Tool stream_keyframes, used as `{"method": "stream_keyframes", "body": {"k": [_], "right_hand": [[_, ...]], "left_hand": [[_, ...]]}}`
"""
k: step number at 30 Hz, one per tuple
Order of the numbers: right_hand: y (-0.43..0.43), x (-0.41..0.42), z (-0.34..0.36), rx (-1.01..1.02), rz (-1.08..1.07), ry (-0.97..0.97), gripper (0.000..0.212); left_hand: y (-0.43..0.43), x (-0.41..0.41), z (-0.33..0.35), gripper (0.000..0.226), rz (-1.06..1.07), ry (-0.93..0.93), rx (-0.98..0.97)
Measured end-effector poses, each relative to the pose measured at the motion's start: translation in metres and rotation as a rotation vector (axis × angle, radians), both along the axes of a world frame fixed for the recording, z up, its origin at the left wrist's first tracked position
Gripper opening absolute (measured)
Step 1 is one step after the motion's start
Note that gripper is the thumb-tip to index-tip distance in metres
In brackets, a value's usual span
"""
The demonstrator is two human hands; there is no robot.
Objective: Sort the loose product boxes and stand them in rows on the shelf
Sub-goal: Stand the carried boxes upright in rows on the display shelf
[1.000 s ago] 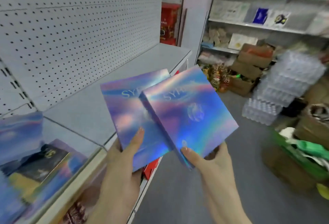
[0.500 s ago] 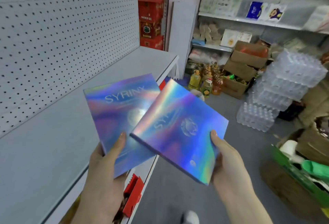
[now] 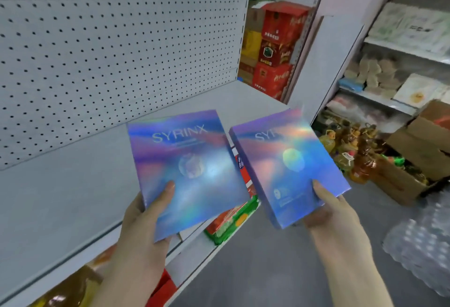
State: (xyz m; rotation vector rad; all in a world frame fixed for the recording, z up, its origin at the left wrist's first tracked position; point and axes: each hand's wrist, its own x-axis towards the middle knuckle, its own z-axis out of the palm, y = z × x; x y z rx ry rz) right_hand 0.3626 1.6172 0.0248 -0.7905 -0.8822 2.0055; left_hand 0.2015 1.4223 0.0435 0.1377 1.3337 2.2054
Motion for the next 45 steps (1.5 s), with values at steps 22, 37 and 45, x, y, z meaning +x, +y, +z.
{"method": "stream_keyframes", "body": {"k": [22,37,45], "right_hand": [[0.342,-0.24,-0.023,-0.214,0.137,0.037,0.041],[0.504,-0.394,-0.117,0.047,0.742,-0.197,0.043],[0.551,-0.439,-0.132,0.194,0.847,-0.275,0.065]], "left_hand": [[0.317,-0.224,-0.055,0.017,0.185,-0.02,-0.213],[0.39,-0.336,-0.12,0.034,0.414,0.11,-0.29],[0.385,-0.387,-0.126,0.031,0.505,0.374,-0.825]]}}
